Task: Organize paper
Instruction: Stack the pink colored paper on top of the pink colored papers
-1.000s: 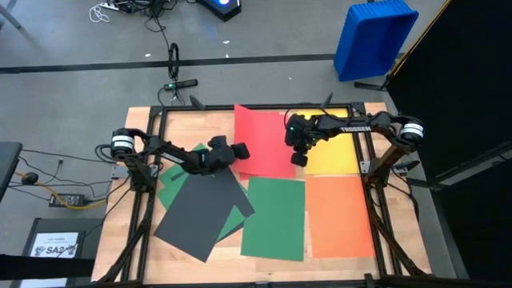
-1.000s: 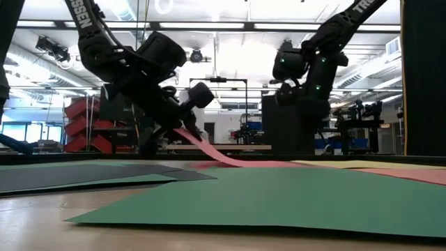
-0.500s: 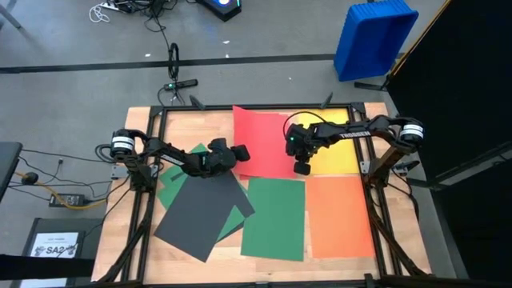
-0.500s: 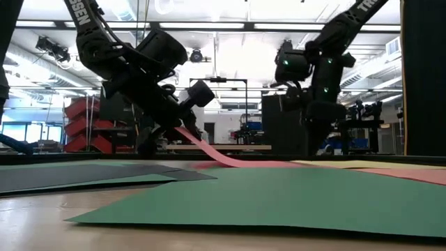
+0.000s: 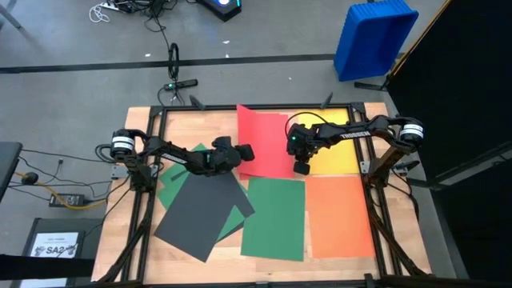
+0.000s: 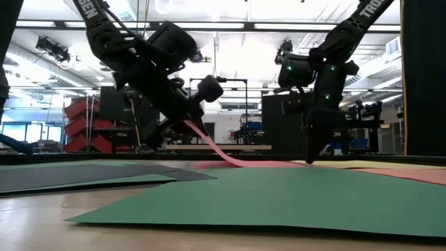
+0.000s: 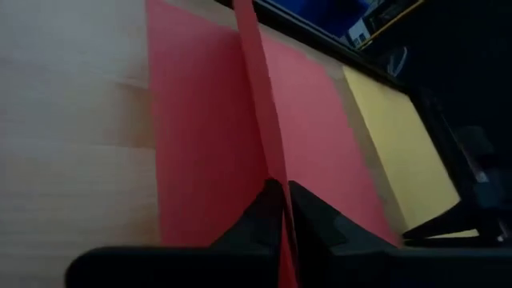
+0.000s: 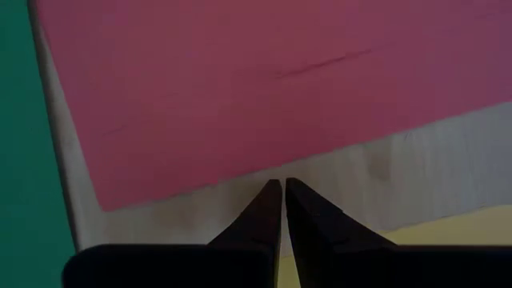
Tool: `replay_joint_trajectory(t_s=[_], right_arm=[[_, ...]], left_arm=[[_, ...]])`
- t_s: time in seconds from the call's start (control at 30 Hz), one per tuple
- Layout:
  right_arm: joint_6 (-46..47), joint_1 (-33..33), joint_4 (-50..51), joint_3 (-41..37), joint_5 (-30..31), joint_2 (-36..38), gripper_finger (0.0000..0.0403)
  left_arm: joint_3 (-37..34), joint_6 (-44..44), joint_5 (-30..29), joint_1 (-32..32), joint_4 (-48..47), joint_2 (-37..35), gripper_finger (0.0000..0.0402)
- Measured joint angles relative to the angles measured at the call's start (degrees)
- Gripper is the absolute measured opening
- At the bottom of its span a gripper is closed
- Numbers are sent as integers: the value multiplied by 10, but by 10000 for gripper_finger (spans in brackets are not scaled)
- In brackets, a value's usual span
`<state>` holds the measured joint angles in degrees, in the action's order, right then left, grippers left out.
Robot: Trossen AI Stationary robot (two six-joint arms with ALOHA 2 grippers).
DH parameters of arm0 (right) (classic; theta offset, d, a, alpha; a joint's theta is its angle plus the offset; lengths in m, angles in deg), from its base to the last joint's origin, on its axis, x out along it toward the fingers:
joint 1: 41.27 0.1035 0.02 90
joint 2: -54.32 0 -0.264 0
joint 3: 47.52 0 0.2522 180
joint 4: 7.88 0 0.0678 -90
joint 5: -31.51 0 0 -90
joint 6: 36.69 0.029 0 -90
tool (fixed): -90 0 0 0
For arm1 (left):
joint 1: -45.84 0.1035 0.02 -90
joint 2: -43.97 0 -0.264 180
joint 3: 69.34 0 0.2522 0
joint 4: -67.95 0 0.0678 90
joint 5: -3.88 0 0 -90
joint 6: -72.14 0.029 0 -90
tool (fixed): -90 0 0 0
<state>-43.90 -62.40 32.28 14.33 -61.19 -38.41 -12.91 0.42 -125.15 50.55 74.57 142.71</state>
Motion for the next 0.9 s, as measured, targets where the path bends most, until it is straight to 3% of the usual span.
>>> replay_joint_trajectory(t_s=[0.47,0.9], right_arm=[[0,0,-12,0,-5,0,0],[5,0,-11,0,-8,0,0]], left_arm=[[0,-5,8,0,-18,1,0],[16,-5,31,-1,55,71,0]])
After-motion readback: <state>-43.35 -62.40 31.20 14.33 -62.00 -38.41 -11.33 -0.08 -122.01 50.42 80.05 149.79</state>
